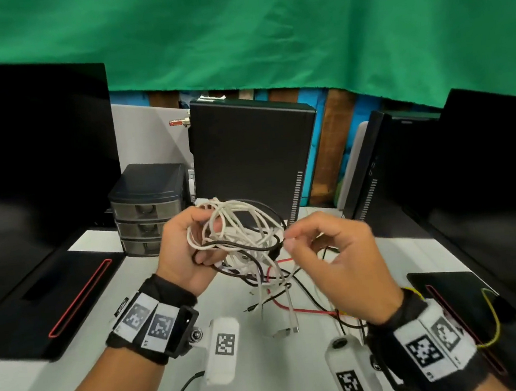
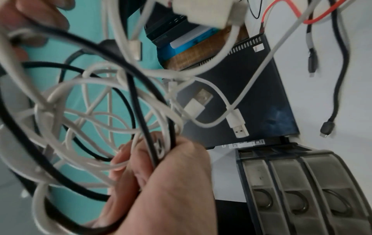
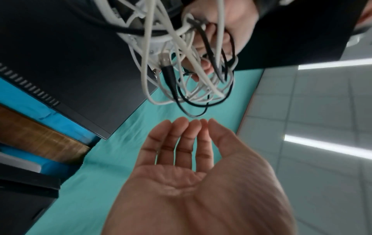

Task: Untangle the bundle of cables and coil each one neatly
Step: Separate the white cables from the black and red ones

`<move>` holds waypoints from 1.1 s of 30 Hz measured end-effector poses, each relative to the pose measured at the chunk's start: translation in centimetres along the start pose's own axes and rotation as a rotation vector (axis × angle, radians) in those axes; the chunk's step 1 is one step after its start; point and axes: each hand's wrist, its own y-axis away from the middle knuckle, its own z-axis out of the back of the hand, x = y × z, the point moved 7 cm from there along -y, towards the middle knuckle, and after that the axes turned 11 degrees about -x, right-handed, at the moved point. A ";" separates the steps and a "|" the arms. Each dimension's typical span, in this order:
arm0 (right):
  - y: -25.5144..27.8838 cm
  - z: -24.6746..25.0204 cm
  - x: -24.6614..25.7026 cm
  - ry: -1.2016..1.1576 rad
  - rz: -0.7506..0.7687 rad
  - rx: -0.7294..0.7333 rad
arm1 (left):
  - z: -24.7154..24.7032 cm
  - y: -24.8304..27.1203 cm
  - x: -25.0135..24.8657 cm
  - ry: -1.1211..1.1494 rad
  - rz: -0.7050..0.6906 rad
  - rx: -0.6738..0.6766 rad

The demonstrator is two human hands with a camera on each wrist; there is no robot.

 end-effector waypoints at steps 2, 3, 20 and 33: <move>0.4 -1.3 -0.3 0.206 0.111 0.093 | 0.0 -0.2 1.0 0.000 0.042 -0.010; 0.4 -1.7 -0.6 0.303 0.168 0.121 | -0.1 -0.2 1.4 0.013 0.070 -0.011; -0.3 -1.5 -1.0 0.237 0.096 0.209 | 5.6 -1.8 3.4 -0.365 0.130 -0.494; -0.4 -1.1 -0.9 0.266 -0.077 0.503 | 7.9 -1.5 1.8 -0.249 0.043 -0.749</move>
